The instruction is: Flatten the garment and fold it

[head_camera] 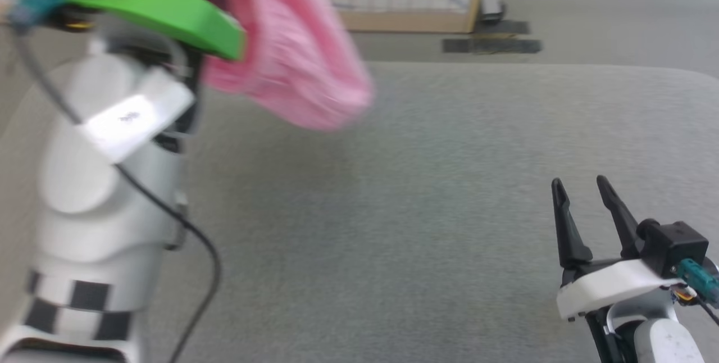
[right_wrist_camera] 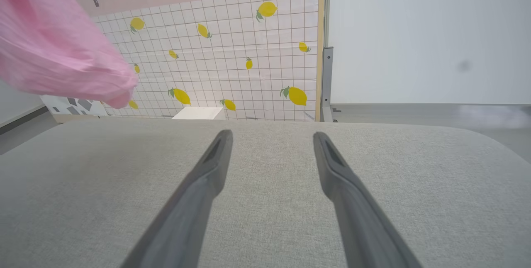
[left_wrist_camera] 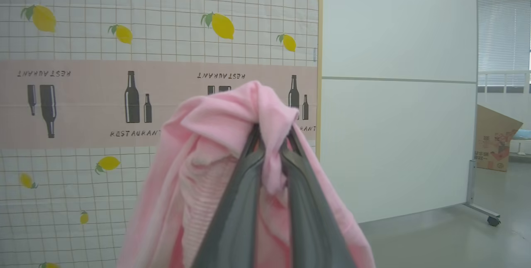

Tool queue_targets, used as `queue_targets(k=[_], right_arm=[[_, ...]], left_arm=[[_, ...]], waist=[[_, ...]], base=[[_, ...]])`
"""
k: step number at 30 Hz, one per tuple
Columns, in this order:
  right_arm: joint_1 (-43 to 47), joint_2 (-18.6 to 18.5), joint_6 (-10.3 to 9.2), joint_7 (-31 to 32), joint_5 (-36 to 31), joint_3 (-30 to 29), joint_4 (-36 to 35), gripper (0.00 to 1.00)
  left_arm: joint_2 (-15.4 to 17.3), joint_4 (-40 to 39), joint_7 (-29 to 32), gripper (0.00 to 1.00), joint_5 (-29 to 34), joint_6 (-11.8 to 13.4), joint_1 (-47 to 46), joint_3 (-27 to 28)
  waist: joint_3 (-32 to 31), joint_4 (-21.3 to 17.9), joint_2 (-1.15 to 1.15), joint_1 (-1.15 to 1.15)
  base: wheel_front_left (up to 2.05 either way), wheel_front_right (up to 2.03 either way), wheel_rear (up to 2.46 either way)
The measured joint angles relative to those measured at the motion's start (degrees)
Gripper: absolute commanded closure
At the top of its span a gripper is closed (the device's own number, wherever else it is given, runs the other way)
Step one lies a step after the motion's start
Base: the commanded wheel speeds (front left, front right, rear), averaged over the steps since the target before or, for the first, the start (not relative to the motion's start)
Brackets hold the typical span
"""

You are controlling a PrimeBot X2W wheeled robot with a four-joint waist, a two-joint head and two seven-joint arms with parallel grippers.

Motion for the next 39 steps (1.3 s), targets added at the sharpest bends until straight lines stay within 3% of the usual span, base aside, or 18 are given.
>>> queue_targets(k=[2, 6, 7, 15, 20, 23, 24, 25, 28, 36, 39], right_arm=[[1.17, -0.01, 0.0, 0.83, 0.02, 0.4, -0.56, 0.0], [1.51, -0.02, 0.0, 1.13, 0.11, 0.51, -0.96, 0.0], [1.57, -0.02, 0.0, 1.19, 0.49, 0.79, -1.11, 0.0], [1.57, -0.02, 0.0, 1.29, 0.71, 1.75, -1.09, 0.0], [1.57, -0.02, 0.0, 1.29, 1.02, 1.86, -1.01, 0.0], [1.57, -0.02, 0.0, 1.29, 1.02, 1.76, -1.01, 0.0], [1.57, -0.03, 0.0, 1.29, 1.02, 1.69, -1.01, 0.0], [1.57, -0.03, 0.0, 1.29, 1.01, 1.63, -1.02, 0.0], [1.57, -0.02, 0.0, 1.31, 0.92, 1.44, -1.08, 0.0], [1.57, -0.02, 0.0, 1.8, 0.27, 0.38, -2.69, 0.0], [1.58, -0.02, 0.0, 1.89, -0.05, -0.37, -3.46, 0.0]], left_arm=[[-4.08, -0.75, 3.19, 1.0, -2.37, -0.48, 1.98, -3.77], [-8.4, 0.48, 5.48, 1.0, -5.68, -1.11, 6.89, -6.91], [-10.49, 3.76, 9.23, 1.0, -8.69, -1.83, 11.6, -10.56], [-10.6, 19.3, 24.58, 1.0, -9.18, -0.88, 18.74, -19.35], [-10.56, 25.05, 32.78, 1.0, -9.81, -0.67, 19.78, -21.68], [-10.49, 25.92, 34.4, 1.0, -10.28, -0.42, 19.81, -21.64], [-10.39, 25.73, 33.72, 0.22, -10.24, -0.23, 19.79, -21.52], [-10.36, 25.37, 31.92, 0.0, -10.05, 0.09, 19.78, -21.28], [-10.22, 23.38, 24.75, 0.0, -9.5, 0.33, 19.63, -19.81], [-7.75, 13.25, -4.54, 0.0, -6.7, 2.6, 20.42, -11.39], [-6.12, 10.07, -8.83, 0.0, -6.02, 3.38, 23.38, -8.62]], waist=[[-1.35, -3.24, 0.0, 0.0], [-2.03, -6.27, 0.0, 0.0], [-2.18, -8.2, 0.0, 0.0], [-1.42, -11.84, 0.0, 0.0], [-0.38, -12.67, 0.0, 0.0], [0.07, -12.61, 0.0, 0.0], [0.14, -12.44, 0.0, 0.0], [0.18, -12.19, 0.0, 0.0], [0.16, -11.29, 0.0, 0.0], [-1.15, -8.65, 0.0, 0.0], [-1.83, -7.58, 0.0, 0.0]], base=[[0.0, 0.0, 0.0], [0.0, 0.0, 0.0], [0.0, 0.0, 0.0], [0.0, 0.0, 0.0], [0.0, 0.0, 0.0], [0.0, 0.0, 0.0], [0.0, 0.0, 0.0], [0.0, 0.0, 0.0], [0.0, 0.0, 0.0], [0.0, 0.0, 0.0], [0.0, 0.0, 0.0]])
